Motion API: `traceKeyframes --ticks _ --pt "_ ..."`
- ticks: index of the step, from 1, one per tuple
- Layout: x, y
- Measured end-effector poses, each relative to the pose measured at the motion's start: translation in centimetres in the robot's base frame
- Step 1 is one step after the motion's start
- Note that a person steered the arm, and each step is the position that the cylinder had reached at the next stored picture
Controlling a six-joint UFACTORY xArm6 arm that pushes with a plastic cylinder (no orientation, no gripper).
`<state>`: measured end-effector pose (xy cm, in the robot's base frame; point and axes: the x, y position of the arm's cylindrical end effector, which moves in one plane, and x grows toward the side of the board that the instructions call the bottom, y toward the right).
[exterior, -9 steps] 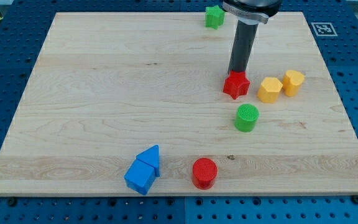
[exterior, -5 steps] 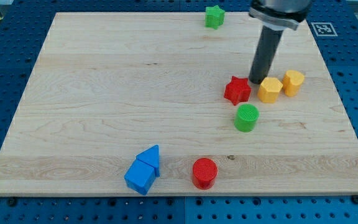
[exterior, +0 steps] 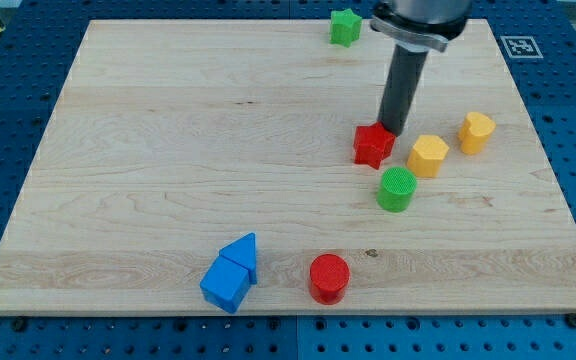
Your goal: Push the red star into the red circle
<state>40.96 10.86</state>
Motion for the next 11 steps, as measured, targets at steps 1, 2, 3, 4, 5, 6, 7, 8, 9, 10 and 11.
traceKeyframes --ticks 1,2,3,4,5,6,7,8,9,10,11 --pt "1.3 -2.8" --pt "5.2 -5.3" --pt "8.4 -7.0" --pt "9.7 -7.7" --pt "9.7 -7.7" --pt "6.9 -5.1" --pt "5.7 -3.7" --pt "5.7 -3.9" --pt "6.7 -5.6" --pt "10.4 -6.7" --pt "13.3 -6.7"
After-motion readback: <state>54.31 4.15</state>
